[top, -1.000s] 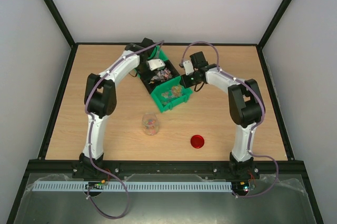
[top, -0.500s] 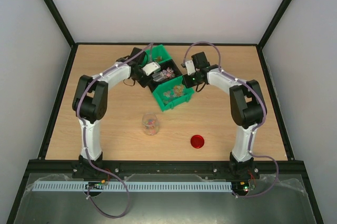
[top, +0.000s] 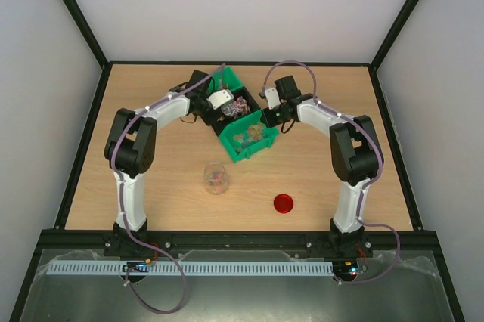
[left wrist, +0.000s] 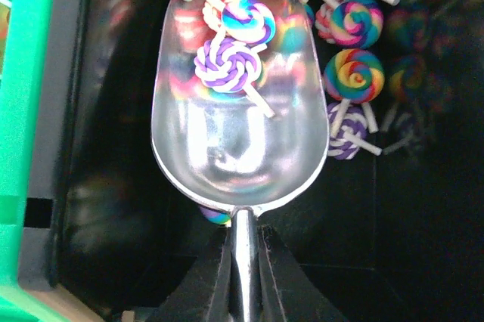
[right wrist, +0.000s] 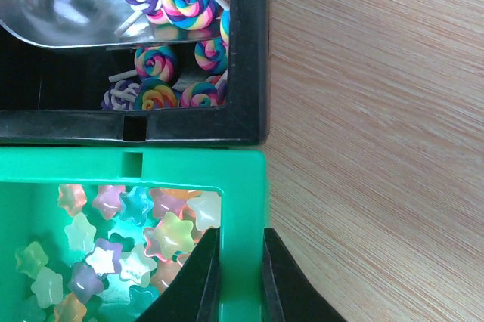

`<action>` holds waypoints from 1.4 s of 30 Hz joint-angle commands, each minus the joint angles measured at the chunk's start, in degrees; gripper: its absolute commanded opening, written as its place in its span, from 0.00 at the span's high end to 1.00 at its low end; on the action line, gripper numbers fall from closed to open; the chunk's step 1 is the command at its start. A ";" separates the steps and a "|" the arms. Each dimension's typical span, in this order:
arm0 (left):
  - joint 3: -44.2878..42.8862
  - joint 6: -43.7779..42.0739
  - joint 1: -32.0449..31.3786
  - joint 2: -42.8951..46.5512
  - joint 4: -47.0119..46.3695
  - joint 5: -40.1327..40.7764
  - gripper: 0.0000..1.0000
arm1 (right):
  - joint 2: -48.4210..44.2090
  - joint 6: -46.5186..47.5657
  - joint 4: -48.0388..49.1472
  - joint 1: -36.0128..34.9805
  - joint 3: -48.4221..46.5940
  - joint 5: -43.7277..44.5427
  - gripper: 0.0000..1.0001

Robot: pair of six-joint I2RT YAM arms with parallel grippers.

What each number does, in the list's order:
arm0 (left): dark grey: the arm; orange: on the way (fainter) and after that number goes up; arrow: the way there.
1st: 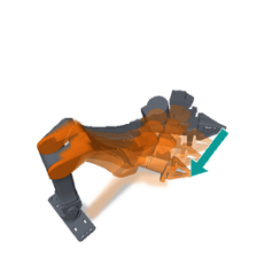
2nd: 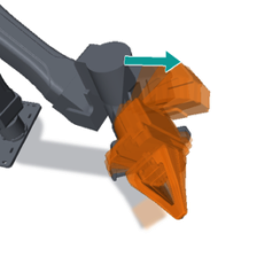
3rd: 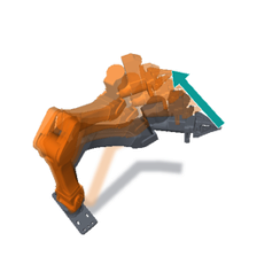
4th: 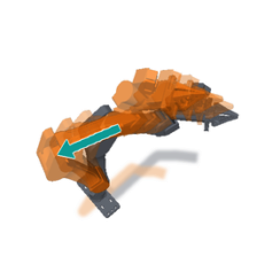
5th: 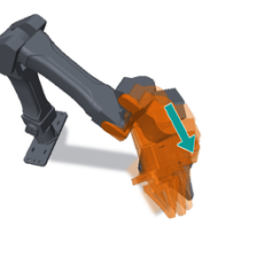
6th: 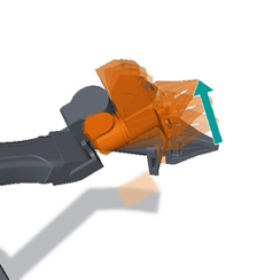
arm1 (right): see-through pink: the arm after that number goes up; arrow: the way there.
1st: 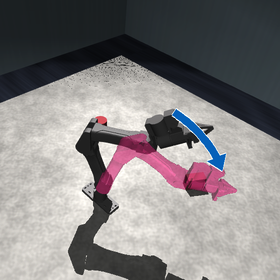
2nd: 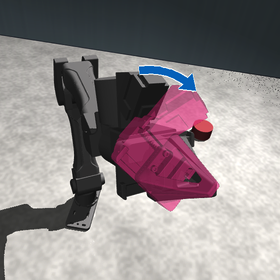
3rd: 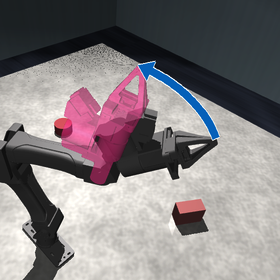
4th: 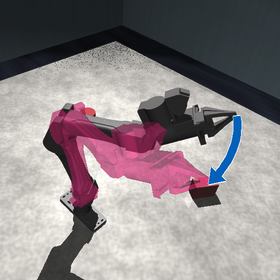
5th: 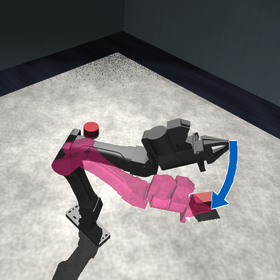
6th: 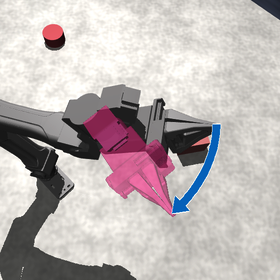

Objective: Pack the candies

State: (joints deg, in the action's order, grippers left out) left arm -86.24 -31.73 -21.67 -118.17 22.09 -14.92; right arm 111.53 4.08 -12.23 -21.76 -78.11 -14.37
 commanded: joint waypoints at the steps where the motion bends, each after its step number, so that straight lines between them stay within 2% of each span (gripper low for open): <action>1: 2.72 -0.45 -2.04 1.92 -3.54 -4.58 0.98 | -1.73 3.62 -1.07 -2.15 0.43 -5.35 0.99; 3: 6.53 -0.67 -1.94 4.14 -7.34 -5.07 0.98 | -1.79 3.57 -0.98 -2.15 0.41 -5.16 0.99; 5: 6.96 -0.29 -0.76 3.99 -7.12 -5.59 0.98 | -1.69 3.53 -1.11 -2.15 0.40 -4.99 0.99; 9: 9.01 2.71 3.62 5.54 -9.41 -11.59 0.98 | -1.63 3.16 -1.30 -2.00 0.32 -4.02 0.99; 13: 13.81 1.89 6.44 9.41 -14.68 -18.50 0.98 | -1.46 2.57 -1.34 -1.76 0.38 -3.41 0.99; 18: 15.91 1.35 7.71 11.31 -17.78 -21.23 0.98 | -1.44 1.74 -1.05 -1.21 0.28 -2.35 0.99; 24: 16.66 -0.78 8.99 12.32 -17.28 -24.00 0.98 | -1.40 1.03 -0.71 -0.77 0.18 -0.92 0.96; 32: 17.33 -3.25 11.96 13.70 -15.43 -28.35 0.98 | -1.45 1.83 -1.04 0.26 -0.45 0.26 0.68; 36: 17.33 -4.44 13.09 14.63 -13.75 -29.95 0.98 | -1.79 2.62 -1.68 0.40 -0.56 -0.13 0.44; 40: 16.70 -7.00 14.58 16.11 -9.16 -31.66 0.98 | -2.43 3.65 -2.04 0.41 -0.78 -0.50 0.26; 42: 15.96 -9.81 15.76 17.21 -5.00 -33.04 0.98 | -2.86 4.19 -2.52 0.46 -1.22 -0.53 0.20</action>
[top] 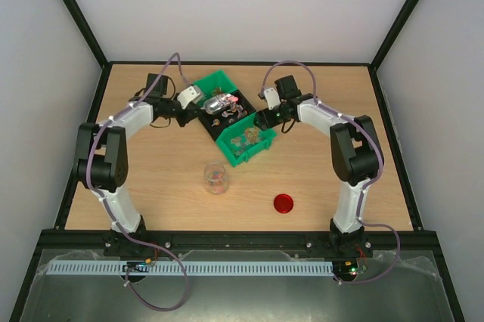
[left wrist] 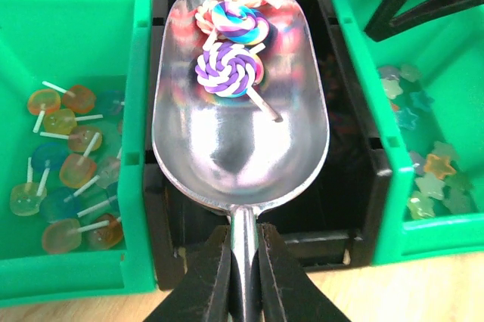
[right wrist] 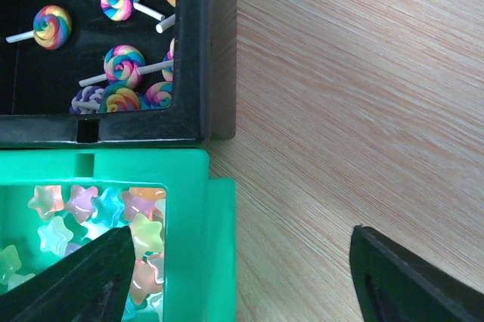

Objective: Pack the candies

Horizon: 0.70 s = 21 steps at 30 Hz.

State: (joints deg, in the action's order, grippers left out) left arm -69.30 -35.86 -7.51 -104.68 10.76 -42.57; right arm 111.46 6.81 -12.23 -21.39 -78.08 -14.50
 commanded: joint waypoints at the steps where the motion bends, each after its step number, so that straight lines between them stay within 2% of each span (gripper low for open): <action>1: -1.34 -7.30 2.19 4.35 8.76 -5.89 0.98 | -3.01 1.80 -2.75 0.11 -1.54 -0.62 0.18; 9: -4.44 -24.09 9.99 10.10 30.07 -8.57 0.98 | -5.46 4.53 -4.95 0.07 -2.67 -1.64 0.00; 21: -7.73 -46.19 20.17 15.76 56.38 -9.97 0.98 | -8.19 6.05 -8.10 0.12 -5.00 -3.17 0.01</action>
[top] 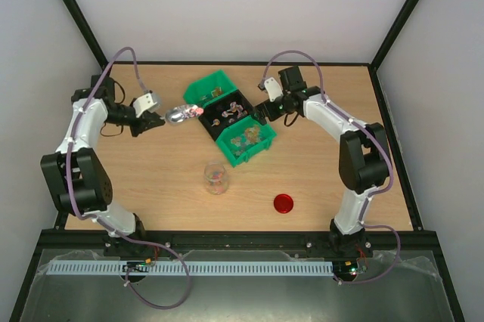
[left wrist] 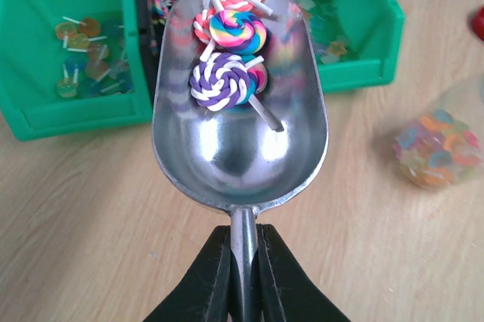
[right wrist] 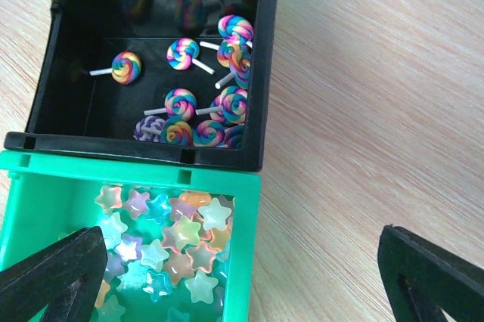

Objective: Pack the candies

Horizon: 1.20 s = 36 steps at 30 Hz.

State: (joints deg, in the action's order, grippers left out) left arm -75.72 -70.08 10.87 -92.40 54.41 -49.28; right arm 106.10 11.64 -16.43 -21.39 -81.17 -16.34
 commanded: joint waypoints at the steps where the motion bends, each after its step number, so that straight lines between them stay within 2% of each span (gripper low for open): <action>1: -0.97 -14.02 2.12 4.19 14.44 -3.05 0.98 | -3.10 1.27 -4.03 0.04 -1.89 -1.60 0.01; 5: 0.68 -19.68 2.70 7.97 19.83 -1.91 0.98 | -4.30 1.12 -4.21 -0.26 -1.10 -2.51 0.01; 17: 9.94 -26.28 1.85 18.63 19.94 0.12 0.98 | -4.83 0.57 -4.15 -2.05 0.43 -2.20 0.01; 26: 11.92 -29.28 -2.27 22.87 19.85 3.02 0.98 | -4.70 1.06 -4.91 -2.17 0.89 -0.59 0.01; 36: 11.53 -29.25 -9.86 24.68 19.67 9.51 0.98 | -4.92 0.88 -3.95 -2.17 1.80 0.02 0.01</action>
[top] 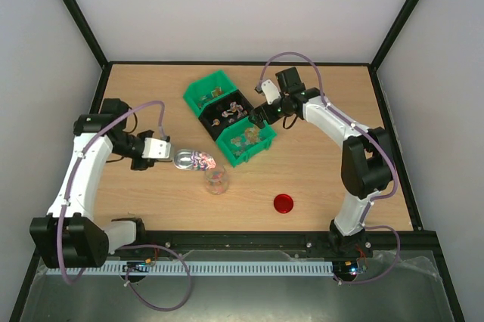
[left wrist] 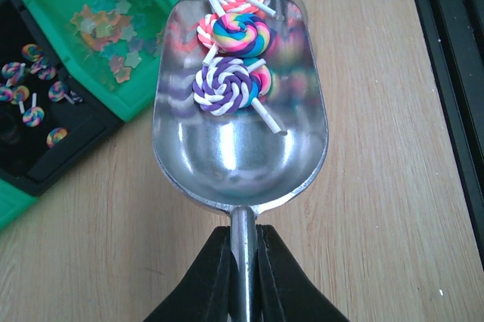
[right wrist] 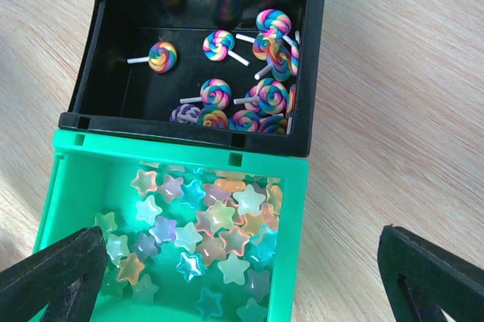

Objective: Pack the candies

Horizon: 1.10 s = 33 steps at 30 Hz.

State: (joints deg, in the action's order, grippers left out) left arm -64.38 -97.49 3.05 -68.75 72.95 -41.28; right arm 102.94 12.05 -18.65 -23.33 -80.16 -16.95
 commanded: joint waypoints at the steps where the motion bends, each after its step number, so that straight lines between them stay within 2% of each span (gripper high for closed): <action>1: -0.05 -1.74 -2.31 1.00 1.14 2.12 0.98 | -1.73 0.39 -1.51 -0.23 0.94 0.73 0.01; 15: -4.21 1.72 -8.65 -0.86 1.09 10.18 0.98 | -1.92 -1.91 1.28 -0.22 2.95 0.99 0.01; 33: -9.71 5.93 -13.78 -3.65 1.02 15.99 0.98 | -3.25 -2.20 2.75 -0.22 5.38 1.80 0.01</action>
State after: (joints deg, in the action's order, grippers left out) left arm -72.40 -92.12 -9.19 -72.16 72.73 -26.44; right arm 102.02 9.89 -16.10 -23.33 -75.85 -15.77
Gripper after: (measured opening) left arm 0.077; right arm 0.986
